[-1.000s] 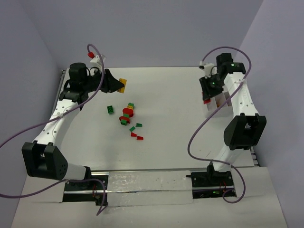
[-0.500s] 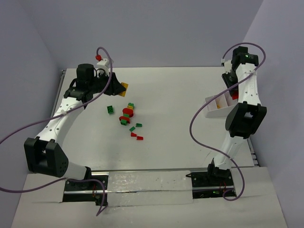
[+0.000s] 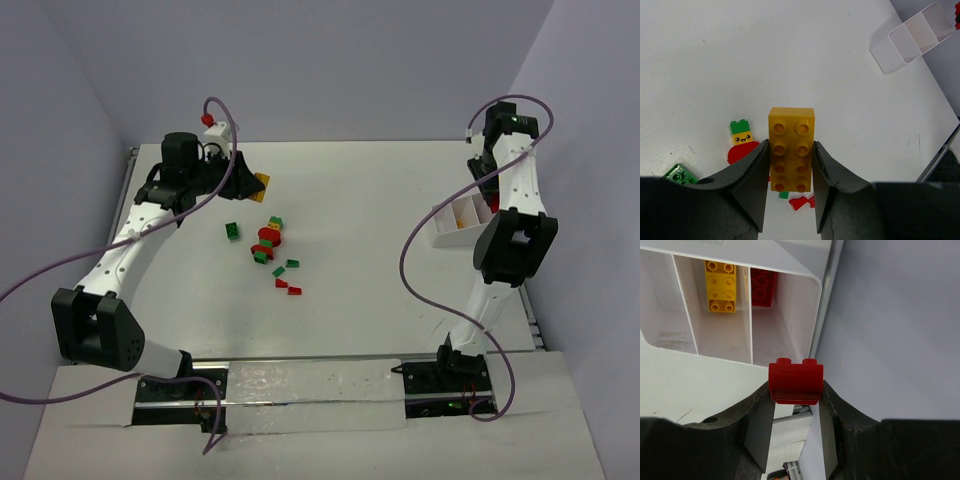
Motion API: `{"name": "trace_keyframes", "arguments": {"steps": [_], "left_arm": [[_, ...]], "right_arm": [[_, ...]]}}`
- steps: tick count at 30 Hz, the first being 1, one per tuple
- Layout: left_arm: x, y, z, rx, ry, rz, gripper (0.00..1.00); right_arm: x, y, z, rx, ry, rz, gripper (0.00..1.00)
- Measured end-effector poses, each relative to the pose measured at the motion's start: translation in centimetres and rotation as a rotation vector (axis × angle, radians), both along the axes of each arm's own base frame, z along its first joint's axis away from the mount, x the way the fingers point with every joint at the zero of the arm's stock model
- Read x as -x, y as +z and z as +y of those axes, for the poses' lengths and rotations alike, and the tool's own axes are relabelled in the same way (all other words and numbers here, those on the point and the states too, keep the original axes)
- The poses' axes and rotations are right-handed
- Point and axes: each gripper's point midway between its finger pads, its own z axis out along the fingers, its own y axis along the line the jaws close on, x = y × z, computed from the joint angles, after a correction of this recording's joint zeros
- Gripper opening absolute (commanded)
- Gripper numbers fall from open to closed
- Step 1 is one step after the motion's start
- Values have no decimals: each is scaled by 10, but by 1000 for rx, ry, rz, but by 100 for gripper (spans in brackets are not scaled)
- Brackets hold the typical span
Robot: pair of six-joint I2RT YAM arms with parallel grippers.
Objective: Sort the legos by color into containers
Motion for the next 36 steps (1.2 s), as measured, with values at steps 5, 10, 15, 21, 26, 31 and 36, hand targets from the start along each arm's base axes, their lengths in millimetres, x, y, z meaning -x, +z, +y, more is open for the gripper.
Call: {"name": "trace_keyframes", "arguments": {"steps": [5, 10, 15, 21, 26, 31, 36], "left_arm": [[-2, -4, 0, -4, 3, 13, 0], [-2, -7, 0, -7, 4, 22, 0], [-2, -8, 1, -9, 7, 24, 0], [-2, -8, 1, -10, 8, 24, 0], [-3, -8, 1, -11, 9, 24, 0], [-2, -8, 1, -11, 10, 26, 0], [-5, -6, 0, -11, 9, 25, 0]], "right_arm": [[-5, -9, 2, -3, 2, 11, 17], [-12, -18, 8, -3, 15, 23, 22], [-16, -30, 11, 5, 22, 53, 25], [-16, -32, 7, 33, 15, 67, 35], [-16, -31, 4, 51, 5, 69, 67], [-16, -31, 5, 58, 8, 70, 75], [-22, -20, 13, 58, 28, 44, 75]]}}
